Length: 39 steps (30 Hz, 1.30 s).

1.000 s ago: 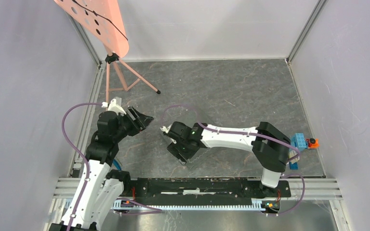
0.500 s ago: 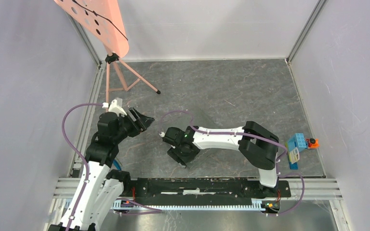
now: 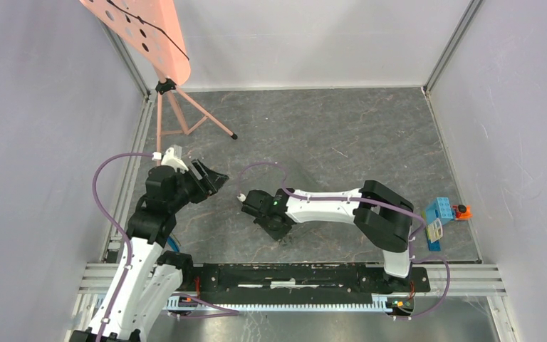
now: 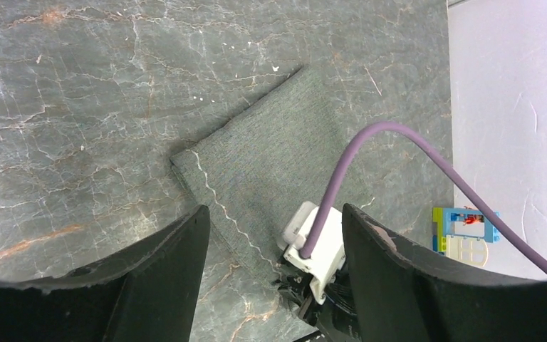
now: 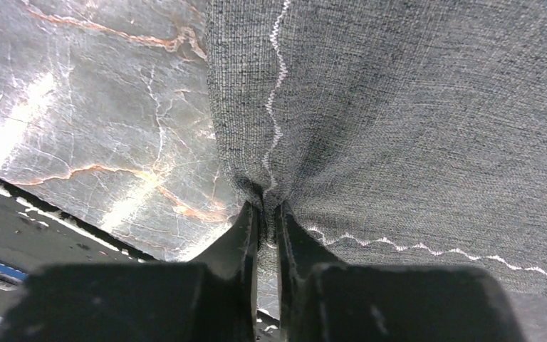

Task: Fold the napkin into a case and place the utensils inside
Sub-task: Pick up the lower triangle-folded napkin from the center of the board.

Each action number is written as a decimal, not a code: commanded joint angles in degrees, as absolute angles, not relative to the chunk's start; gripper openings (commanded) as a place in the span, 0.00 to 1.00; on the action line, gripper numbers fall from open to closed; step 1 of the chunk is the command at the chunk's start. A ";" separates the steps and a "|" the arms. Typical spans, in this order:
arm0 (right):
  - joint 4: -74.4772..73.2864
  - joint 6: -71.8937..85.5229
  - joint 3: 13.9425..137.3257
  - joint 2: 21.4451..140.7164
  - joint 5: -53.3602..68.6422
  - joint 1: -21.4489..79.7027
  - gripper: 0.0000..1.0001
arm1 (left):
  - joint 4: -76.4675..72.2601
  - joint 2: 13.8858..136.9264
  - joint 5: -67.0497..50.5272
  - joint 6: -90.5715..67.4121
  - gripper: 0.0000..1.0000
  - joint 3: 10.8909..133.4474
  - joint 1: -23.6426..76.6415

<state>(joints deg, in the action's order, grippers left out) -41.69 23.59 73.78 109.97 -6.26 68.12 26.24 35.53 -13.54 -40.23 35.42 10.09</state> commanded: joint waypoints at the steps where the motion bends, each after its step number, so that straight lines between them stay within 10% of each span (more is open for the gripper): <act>1: -36.45 24.29 69.64 109.39 -10.93 68.45 0.05 | 25.56 36.31 -12.92 -38.06 0.75 35.63 10.20; 25: -0.43 26.32 41.79 84.28 28.91 49.74 0.00 | -4.88 61.33 -15.79 -76.22 0.86 18.63 23.51; 39: 4.51 26.95 36.69 82.51 32.35 47.72 0.01 | -8.92 69.03 -7.96 -72.80 0.38 20.97 24.44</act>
